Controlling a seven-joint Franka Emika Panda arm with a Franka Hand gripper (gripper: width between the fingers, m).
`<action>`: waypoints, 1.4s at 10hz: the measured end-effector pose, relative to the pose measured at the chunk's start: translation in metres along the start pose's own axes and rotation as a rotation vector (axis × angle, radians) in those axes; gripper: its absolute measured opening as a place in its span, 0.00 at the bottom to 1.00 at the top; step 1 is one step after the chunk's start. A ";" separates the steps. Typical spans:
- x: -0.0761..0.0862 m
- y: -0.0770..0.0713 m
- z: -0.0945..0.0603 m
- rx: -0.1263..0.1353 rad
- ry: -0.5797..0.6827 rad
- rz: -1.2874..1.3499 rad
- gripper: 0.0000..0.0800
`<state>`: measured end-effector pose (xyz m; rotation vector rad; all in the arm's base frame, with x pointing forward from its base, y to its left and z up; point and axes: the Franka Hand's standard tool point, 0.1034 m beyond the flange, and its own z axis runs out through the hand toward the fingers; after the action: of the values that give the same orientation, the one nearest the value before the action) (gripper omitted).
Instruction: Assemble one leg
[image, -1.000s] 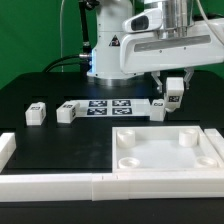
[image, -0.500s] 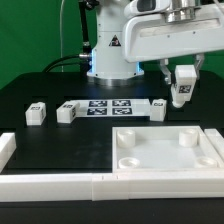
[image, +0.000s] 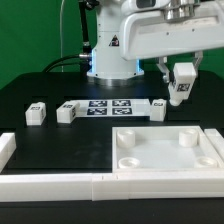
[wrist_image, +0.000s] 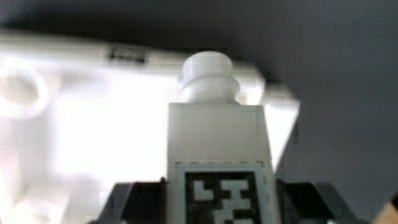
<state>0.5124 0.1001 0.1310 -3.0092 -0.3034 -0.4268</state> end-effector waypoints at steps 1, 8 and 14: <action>0.014 0.009 0.002 -0.024 0.118 -0.026 0.36; 0.024 0.010 0.015 -0.039 0.211 -0.043 0.36; 0.070 0.012 0.042 -0.022 0.234 -0.059 0.36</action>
Offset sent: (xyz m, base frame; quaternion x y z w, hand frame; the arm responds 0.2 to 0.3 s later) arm 0.0000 0.0000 0.0000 0.0000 0.0000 0.0000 1.0000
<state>0.5920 0.1064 0.1099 -2.9366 -0.3700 -0.7846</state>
